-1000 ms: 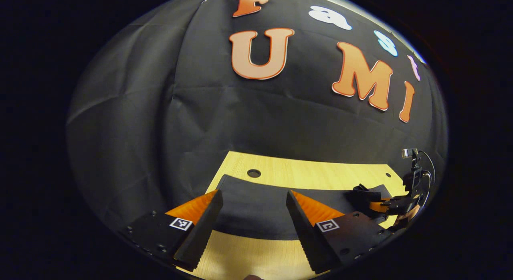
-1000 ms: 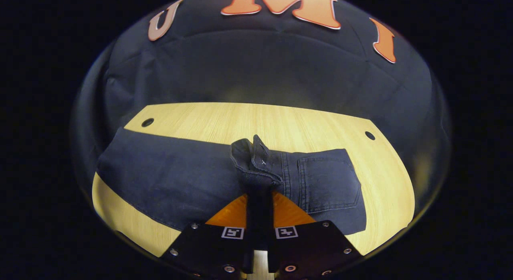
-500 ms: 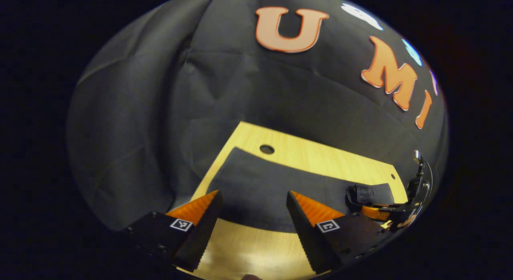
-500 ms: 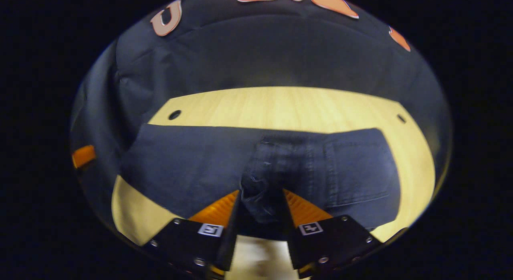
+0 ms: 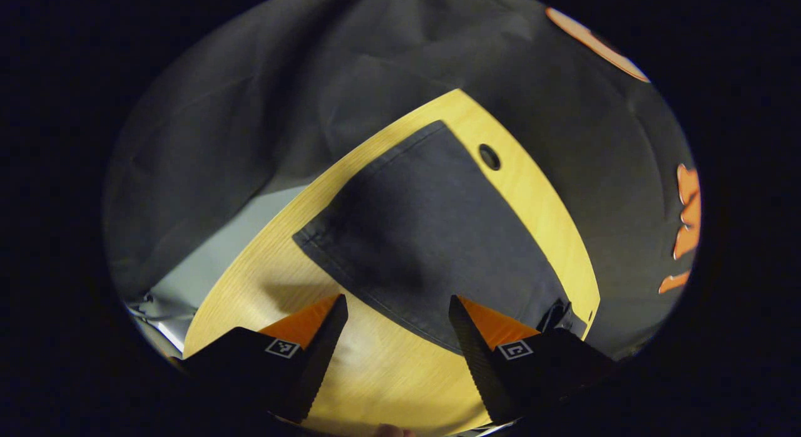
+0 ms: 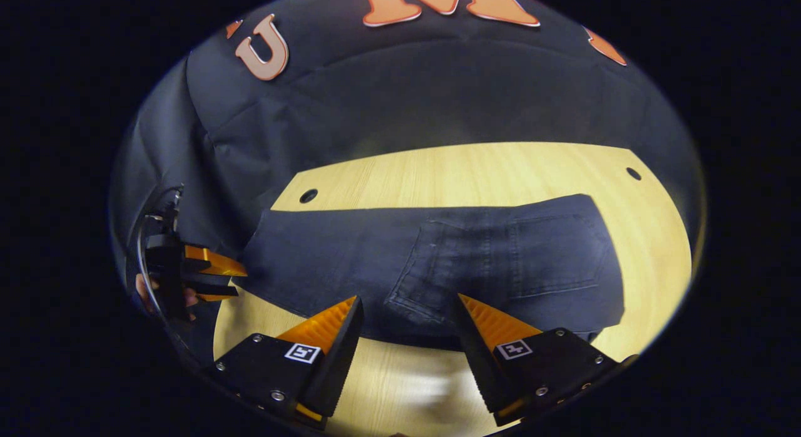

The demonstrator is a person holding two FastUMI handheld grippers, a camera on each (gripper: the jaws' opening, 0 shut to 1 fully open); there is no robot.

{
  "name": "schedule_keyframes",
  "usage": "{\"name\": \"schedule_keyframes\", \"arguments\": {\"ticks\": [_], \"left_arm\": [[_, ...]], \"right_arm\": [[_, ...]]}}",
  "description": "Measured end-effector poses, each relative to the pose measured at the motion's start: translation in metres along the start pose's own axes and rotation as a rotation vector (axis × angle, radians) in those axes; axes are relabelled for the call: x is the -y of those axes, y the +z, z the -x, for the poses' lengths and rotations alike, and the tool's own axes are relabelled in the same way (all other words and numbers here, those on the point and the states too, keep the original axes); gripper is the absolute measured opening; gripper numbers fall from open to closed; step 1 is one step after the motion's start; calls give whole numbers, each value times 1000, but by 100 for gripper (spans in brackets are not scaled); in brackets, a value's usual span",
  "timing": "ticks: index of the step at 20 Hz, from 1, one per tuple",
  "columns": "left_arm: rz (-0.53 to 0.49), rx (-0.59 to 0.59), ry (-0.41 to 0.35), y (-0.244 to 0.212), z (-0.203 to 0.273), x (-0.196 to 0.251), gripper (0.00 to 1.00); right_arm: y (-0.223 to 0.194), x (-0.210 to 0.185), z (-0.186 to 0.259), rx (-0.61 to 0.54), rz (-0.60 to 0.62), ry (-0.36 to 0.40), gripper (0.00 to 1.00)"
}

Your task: Grasp the waist and the cuffs of the jeans and fold them to make the two legs overlap; first hold the waist and fold one-third of the jeans toward the cuffs, then hold the cuffs and fold the remaining one-third in the same direction to finish folding.

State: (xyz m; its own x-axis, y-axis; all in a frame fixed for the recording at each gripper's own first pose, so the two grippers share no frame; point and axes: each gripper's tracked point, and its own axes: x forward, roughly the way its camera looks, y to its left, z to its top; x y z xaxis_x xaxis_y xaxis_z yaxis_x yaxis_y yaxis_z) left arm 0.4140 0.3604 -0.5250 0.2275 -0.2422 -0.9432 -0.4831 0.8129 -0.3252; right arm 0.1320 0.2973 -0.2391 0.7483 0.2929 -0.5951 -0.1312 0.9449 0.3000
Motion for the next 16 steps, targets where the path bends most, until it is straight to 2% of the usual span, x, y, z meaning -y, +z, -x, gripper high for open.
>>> {"name": "schedule_keyframes", "arguments": {"ticks": [2, 3, 5, 7, 10, 14, 16], "left_arm": [[30, -28, 79, 5, -10, -11, 98], [36, -22, 94, 11, -16, -8, 97], [45, -28, 227, 23, -24, -23, 96], [92, -35, 271, 27, -31, -26, 98], [87, -66, 378, 24, -36, -33, 97], [89, -45, 382, 29, -36, -26, 95], [11, 22, 323, 38, -42, -7, 52]], "right_arm": [[7, 8, 18, 42, -10, -29, 88], [11, 15, 27, 63, -13, -42, 88], [21, 25, 45, 96, -19, -73, 88], [24, 39, 61, 121, -28, -99, 88], [23, 62, 71, 134, -41, -120, 87], [23, 81, 82, 147, -62, -130, 87], [23, 86, 81, 144, -65, -128, 87]]}}
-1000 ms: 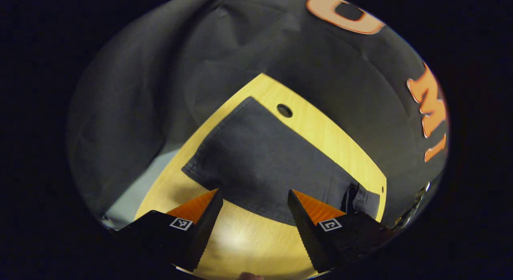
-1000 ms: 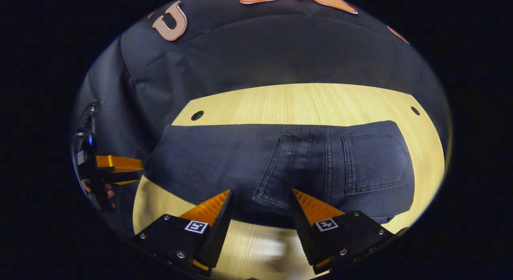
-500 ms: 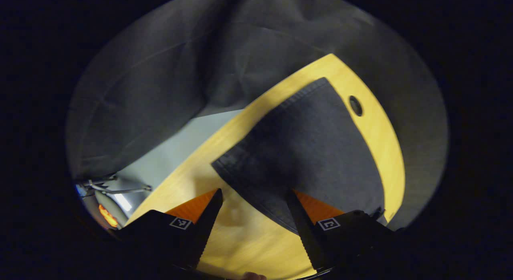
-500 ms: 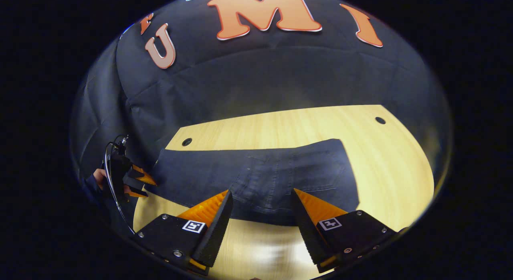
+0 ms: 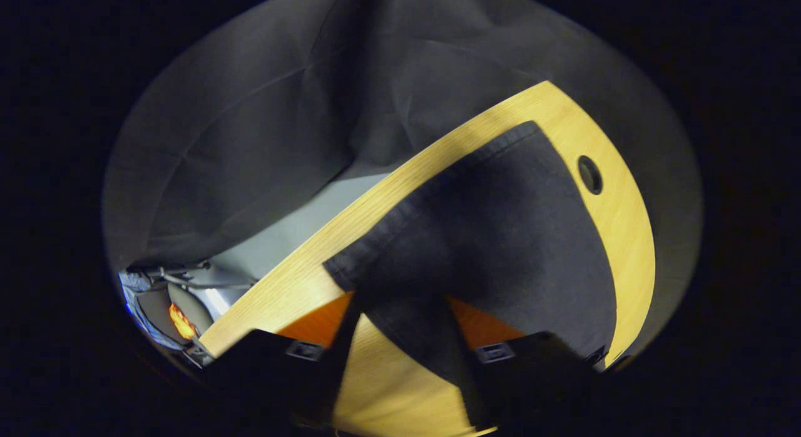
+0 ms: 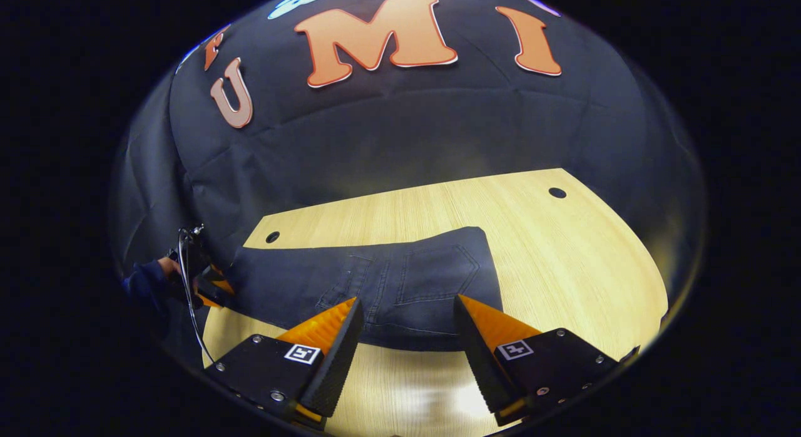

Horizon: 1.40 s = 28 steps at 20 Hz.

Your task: Grasp the waist and the cuffs of the jeans and fold them to make the two legs overlap; first hold the waist and fold one-third of the jeans toward the cuffs, then hold the cuffs and fold the remaining one-third in the same direction to finish folding.

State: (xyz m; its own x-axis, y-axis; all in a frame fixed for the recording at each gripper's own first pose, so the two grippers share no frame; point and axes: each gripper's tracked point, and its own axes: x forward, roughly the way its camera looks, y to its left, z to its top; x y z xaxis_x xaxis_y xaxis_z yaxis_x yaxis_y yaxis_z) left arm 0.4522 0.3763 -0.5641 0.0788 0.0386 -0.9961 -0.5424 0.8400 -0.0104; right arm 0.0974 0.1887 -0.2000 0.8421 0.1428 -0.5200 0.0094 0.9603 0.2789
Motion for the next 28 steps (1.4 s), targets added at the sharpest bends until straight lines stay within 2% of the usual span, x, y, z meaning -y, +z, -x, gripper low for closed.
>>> {"name": "schedule_keyframes", "arguments": {"ticks": [2, 4, 5, 8, 13, 21, 28], "left_arm": [[-73, 73, 31, 0, -6, 6, 9], [-116, 128, 16, 1, -5, 9, 7], [-125, 132, -18, -1, 0, 10, 3], [-39, 192, -173, 12, 24, 24, 3], [-56, 301, -342, 27, 86, 60, 2], [-168, 416, -515, 2, 193, 128, 2], [-328, 468, -632, -58, 273, 217, 2]], "right_arm": [[1, 4, 3, 0, 7, 7, 87], [4, 11, 8, 12, 12, 9, 87], [7, 17, 10, 15, 12, 10, 87], [13, 37, 13, 23, 10, -4, 87], [26, 50, 10, 35, -12, 11, 87], [43, 57, 1, 56, 17, 54, 87], [59, 75, -8, 73, 13, 86, 87]]}}
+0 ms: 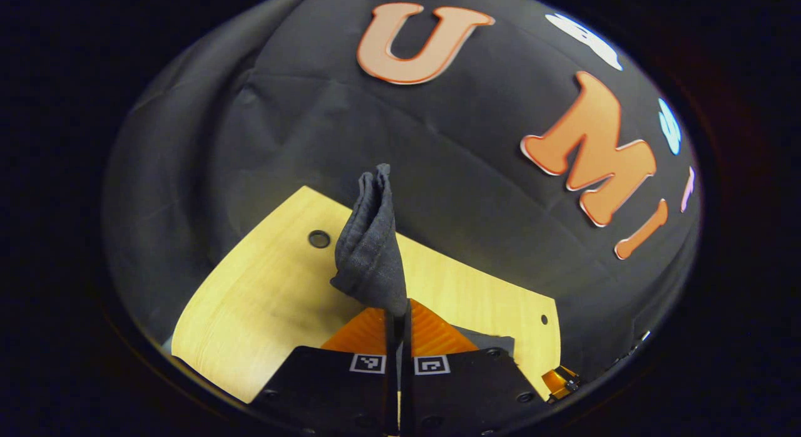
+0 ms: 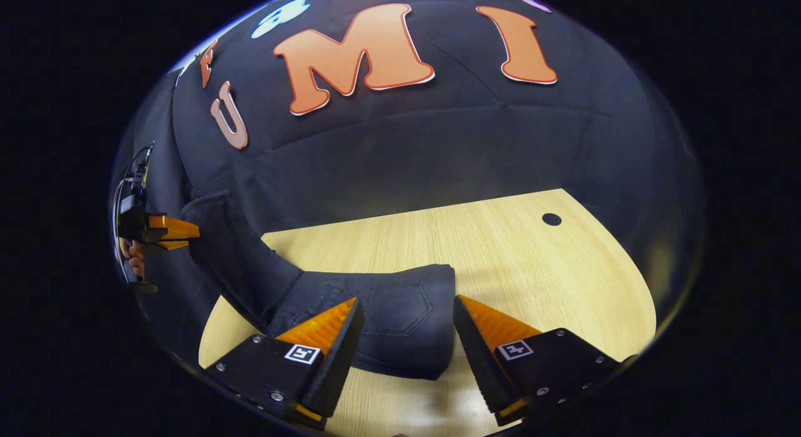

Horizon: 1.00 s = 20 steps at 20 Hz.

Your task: Grasp the waist and the cuffs of the jeans and fold them to make the two legs overlap; first hold the waist and fold one-third of the jeans toward the cuffs, then hold the cuffs and fold the remaining one-third in the same direction to finish folding.

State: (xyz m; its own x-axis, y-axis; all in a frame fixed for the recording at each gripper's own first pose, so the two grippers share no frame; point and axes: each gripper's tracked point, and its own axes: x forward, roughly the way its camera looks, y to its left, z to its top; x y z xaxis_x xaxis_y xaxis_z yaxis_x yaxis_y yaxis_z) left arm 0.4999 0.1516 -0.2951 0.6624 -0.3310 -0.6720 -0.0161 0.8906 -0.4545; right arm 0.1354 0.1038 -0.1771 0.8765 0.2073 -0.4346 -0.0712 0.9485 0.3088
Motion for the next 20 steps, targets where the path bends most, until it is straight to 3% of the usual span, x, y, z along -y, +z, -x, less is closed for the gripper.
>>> {"name": "schedule_keyframes", "arguments": {"ticks": [6, 13, 20], "left_arm": [[-113, -52, -77, -21, -11, 93, 2], [-252, -181, -148, -88, -41, 193, 2], [-403, -360, -201, -181, -63, 235, 2]], "right_arm": [[6, 21, -3, 5, -12, 7, 87], [9, 67, 1, 12, -47, -19, 87], [4, 105, 7, 3, -88, -58, 87]]}}
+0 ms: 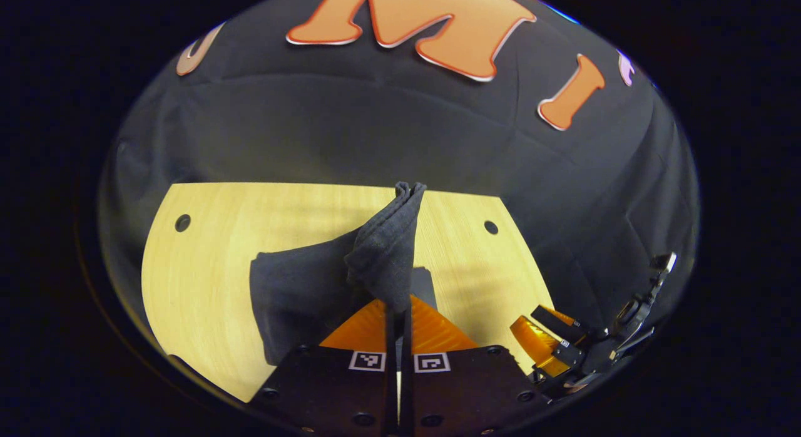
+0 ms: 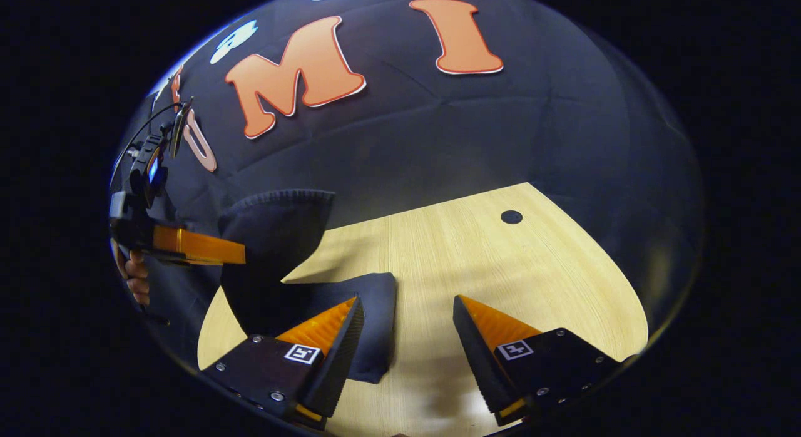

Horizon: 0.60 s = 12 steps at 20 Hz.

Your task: Grasp the waist and the cuffs of the jeans and fold them to make the two legs overlap; first hold the waist and fold one-third of the jeans toward the cuffs, then hold the cuffs and fold the remaining one-third in the same direction to finish folding.

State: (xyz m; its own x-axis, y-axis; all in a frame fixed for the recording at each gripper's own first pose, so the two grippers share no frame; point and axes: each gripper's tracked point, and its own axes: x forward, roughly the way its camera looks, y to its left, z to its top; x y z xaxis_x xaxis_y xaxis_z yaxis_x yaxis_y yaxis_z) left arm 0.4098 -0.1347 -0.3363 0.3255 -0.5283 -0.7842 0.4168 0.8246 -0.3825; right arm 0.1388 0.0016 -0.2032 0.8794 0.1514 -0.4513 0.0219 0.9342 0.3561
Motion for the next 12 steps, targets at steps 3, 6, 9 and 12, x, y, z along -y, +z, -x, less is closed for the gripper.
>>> {"name": "schedule_keyframes", "arguments": {"ticks": [3, 6, 9, 12], "left_arm": [[-107, -97, -27, -30, -15, 19, 2], [-175, -202, -115, -67, -21, 44, 5], [-177, -228, -267, -86, -4, 81, 55], [-200, -86, -196, -63, 0, 63, 96]], "right_arm": [[-2, 4, -1, -9, 0, -1, 87], [-2, -3, -6, -15, -3, 14, 87], [1, -8, -6, -13, 13, 24, 87], [15, -16, -4, 28, 38, 22, 87]]}}
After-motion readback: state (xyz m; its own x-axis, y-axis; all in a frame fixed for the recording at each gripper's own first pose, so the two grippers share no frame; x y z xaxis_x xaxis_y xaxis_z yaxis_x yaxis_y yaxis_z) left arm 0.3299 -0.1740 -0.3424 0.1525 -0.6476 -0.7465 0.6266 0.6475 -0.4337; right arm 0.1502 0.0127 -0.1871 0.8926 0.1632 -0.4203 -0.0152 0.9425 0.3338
